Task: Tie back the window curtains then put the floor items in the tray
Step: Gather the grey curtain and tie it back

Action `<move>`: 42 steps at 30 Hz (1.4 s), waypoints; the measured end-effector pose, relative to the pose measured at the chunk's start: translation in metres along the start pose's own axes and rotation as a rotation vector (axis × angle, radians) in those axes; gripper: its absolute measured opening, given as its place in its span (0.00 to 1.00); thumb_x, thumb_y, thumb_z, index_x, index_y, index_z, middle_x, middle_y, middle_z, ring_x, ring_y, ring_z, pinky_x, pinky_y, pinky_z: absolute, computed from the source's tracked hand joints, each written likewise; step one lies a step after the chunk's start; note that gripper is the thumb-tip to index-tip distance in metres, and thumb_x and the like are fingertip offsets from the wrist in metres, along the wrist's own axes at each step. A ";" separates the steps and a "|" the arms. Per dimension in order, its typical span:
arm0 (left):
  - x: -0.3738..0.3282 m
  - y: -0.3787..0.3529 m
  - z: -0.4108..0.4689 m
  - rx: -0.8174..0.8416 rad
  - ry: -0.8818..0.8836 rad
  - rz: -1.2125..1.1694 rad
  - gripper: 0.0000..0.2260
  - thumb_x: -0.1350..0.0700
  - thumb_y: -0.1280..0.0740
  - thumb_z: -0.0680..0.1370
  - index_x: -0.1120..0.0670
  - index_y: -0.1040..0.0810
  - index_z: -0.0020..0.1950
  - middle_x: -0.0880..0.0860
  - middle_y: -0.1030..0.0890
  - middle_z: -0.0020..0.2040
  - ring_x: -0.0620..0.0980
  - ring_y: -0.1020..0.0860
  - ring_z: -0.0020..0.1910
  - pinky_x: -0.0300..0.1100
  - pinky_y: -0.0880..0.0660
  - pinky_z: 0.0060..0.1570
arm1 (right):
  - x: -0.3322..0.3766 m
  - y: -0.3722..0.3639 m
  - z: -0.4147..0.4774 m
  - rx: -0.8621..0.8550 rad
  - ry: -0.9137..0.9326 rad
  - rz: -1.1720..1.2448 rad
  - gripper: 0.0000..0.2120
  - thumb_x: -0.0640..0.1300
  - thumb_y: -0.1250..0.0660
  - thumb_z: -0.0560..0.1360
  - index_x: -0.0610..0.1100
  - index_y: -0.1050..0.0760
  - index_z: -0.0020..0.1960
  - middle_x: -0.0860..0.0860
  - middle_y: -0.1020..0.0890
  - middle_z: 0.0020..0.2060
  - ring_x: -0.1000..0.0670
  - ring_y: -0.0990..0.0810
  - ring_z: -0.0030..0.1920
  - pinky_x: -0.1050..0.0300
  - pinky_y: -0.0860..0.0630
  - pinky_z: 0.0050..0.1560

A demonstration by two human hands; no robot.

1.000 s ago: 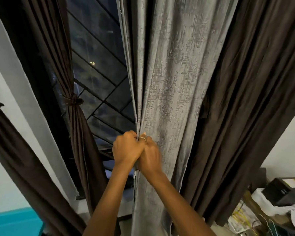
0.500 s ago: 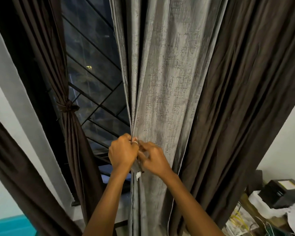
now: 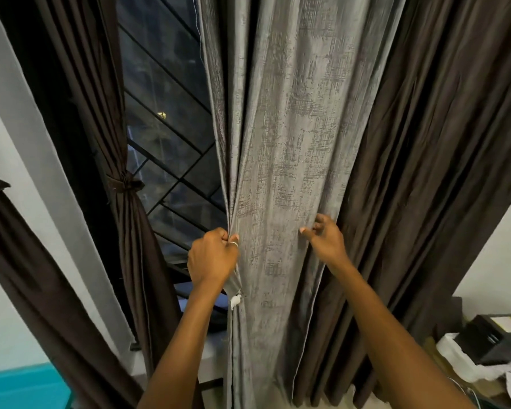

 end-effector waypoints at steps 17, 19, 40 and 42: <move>-0.004 -0.001 -0.005 -0.040 -0.053 0.037 0.20 0.50 0.32 0.79 0.54 0.32 0.31 0.52 0.27 0.27 0.51 0.27 0.28 0.40 0.38 0.27 | 0.015 -0.017 -0.073 -0.193 0.221 -0.200 0.11 0.38 0.33 0.80 0.41 0.33 0.42 0.49 0.27 0.32 0.52 0.28 0.31 0.59 0.35 0.31; -0.006 -0.005 -0.006 -0.035 -0.070 0.023 0.20 0.50 0.31 0.79 0.55 0.32 0.30 0.51 0.29 0.25 0.50 0.28 0.26 0.40 0.39 0.27 | 0.025 -0.029 -0.082 -0.171 0.249 -0.164 0.11 0.38 0.31 0.79 0.42 0.33 0.42 0.47 0.24 0.34 0.48 0.25 0.34 0.57 0.31 0.33; -0.015 -0.010 -0.019 -0.003 -0.134 -0.133 0.22 0.49 0.30 0.79 0.59 0.32 0.30 0.54 0.28 0.24 0.53 0.27 0.27 0.49 0.29 0.31 | 0.070 -0.083 -0.112 -0.094 0.383 -0.116 0.17 0.34 0.31 0.74 0.51 0.33 0.35 0.57 0.29 0.31 0.58 0.32 0.31 0.69 0.39 0.32; -0.017 -0.012 -0.024 -0.005 -0.143 -0.151 0.22 0.49 0.31 0.79 0.59 0.30 0.31 0.55 0.27 0.25 0.54 0.26 0.28 0.50 0.28 0.32 | 0.068 -0.080 -0.111 -0.091 0.373 -0.136 0.16 0.35 0.32 0.75 0.50 0.32 0.35 0.55 0.28 0.33 0.56 0.30 0.32 0.68 0.38 0.32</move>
Point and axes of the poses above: each hand's wrist, its own z-axis towards the middle knuckle, its own y-axis out of the back of the hand, x = y × z, the point moved 7 cm from there along z, towards the middle knuckle
